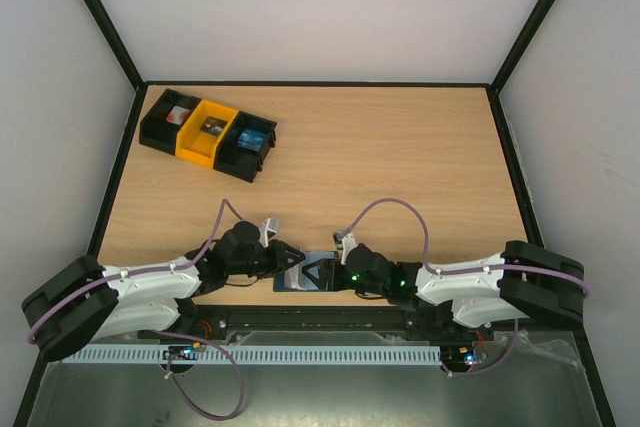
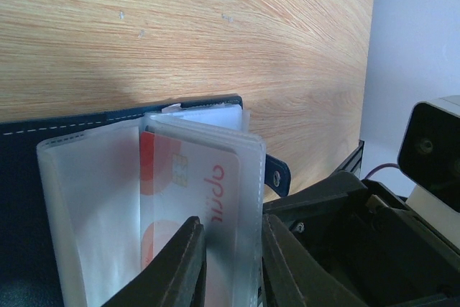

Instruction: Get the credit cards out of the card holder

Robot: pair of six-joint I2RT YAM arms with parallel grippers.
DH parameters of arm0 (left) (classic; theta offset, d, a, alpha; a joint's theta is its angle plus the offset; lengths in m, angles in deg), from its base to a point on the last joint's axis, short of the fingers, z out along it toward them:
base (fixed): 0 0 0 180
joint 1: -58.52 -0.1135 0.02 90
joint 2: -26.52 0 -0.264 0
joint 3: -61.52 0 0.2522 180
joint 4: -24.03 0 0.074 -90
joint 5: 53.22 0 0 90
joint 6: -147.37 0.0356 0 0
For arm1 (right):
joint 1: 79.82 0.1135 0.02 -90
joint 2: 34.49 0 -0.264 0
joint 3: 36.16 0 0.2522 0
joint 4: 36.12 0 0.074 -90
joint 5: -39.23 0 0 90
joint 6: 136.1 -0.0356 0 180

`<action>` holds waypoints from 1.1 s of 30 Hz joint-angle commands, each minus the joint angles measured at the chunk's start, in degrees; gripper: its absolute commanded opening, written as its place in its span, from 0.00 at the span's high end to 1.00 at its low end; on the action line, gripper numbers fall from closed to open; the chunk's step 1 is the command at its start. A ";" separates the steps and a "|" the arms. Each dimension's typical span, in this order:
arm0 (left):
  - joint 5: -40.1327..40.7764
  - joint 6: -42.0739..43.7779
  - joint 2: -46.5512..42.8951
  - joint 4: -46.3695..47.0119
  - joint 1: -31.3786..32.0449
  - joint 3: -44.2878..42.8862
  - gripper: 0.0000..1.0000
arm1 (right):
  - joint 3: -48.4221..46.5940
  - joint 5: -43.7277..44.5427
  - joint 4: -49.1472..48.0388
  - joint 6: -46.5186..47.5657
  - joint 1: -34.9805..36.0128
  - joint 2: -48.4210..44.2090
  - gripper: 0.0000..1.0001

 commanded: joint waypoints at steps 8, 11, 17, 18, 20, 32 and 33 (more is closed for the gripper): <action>1.54 -0.73 -0.03 2.20 1.08 -0.87 0.76 | -1.76 -2.28 -5.85 -2.54 0.48 3.87 0.38; 1.51 -0.45 0.00 1.76 1.25 -1.08 0.76 | -2.29 -2.14 -5.42 -2.60 0.48 4.63 0.36; 1.87 -0.32 -0.93 1.13 1.21 -0.89 0.76 | -2.84 0.18 -2.29 -2.73 0.48 4.92 0.46; 1.91 -0.35 -1.13 1.05 1.26 -0.76 0.76 | -2.70 0.36 -2.10 -2.73 0.48 4.92 0.49; 2.30 -0.28 -1.50 0.54 1.24 -0.51 0.75 | -2.46 0.66 -2.09 -2.72 0.48 5.13 0.57; 5.06 2.34 -3.19 -5.45 1.21 -1.41 0.67 | -0.98 1.52 -0.22 -2.58 0.48 4.84 0.69; 5.22 2.50 -3.31 -6.00 1.20 -1.49 0.67 | -0.92 1.79 0.11 -2.63 0.48 4.68 0.69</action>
